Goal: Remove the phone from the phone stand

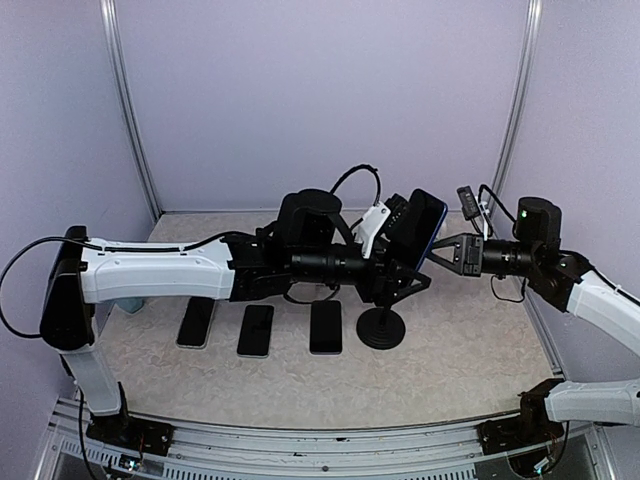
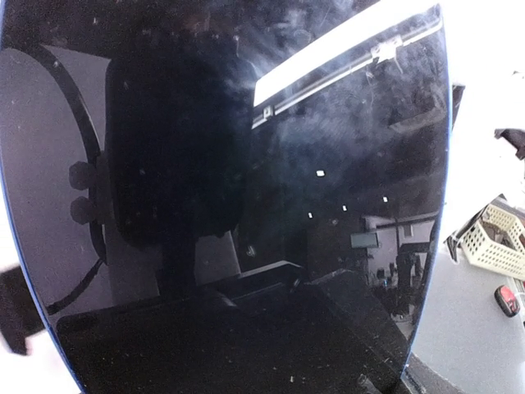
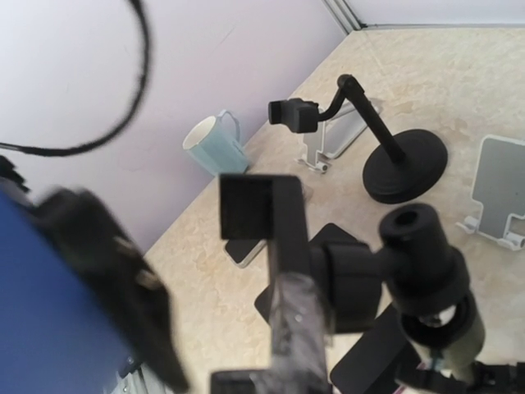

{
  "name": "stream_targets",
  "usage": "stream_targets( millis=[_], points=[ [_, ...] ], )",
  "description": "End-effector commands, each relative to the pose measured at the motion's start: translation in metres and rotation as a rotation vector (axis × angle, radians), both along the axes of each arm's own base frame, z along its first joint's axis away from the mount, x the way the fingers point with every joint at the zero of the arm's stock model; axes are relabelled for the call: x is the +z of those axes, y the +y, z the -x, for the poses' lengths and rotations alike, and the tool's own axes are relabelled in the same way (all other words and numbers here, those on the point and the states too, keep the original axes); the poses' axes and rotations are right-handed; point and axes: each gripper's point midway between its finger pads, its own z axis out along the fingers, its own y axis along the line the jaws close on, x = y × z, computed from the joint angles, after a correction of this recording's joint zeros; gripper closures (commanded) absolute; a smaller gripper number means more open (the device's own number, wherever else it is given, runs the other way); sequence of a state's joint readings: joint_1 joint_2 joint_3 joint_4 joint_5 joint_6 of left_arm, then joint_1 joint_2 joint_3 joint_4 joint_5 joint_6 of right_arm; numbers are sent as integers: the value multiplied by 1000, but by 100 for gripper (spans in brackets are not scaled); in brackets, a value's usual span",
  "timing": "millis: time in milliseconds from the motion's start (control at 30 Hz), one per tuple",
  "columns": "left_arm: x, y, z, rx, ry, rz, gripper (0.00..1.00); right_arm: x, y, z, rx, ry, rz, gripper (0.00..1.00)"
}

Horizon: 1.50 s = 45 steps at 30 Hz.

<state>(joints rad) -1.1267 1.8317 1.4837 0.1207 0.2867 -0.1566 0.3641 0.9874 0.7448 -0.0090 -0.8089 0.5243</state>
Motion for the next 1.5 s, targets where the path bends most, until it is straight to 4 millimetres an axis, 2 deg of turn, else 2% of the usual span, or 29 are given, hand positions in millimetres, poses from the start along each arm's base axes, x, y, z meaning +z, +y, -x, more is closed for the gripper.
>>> stream_targets(
  millis=[0, 233, 633, 900, 1067, 1467],
  points=[
    [68, 18, 4, 35, -112, 139, 87, 12, -8, -21, -87, -52, 1, 100],
    [66, 30, 1, 84, -120, 136, 86, 31, -7, -38, -121, -116, -6, 100],
    [55, 49, -12, 177, -139, 114, 87, 56, 3, -86, -166, -232, -24, 100],
    [53, 64, -19, 227, -138, 117, 87, 56, -2, -125, -227, -274, 17, 100],
    [50, 67, -22, 240, -136, 116, 87, 48, -7, -145, -250, -270, 20, 100],
    [42, 73, -32, 280, -125, 107, 88, 41, -19, -172, -294, -281, 39, 100]
  ],
)
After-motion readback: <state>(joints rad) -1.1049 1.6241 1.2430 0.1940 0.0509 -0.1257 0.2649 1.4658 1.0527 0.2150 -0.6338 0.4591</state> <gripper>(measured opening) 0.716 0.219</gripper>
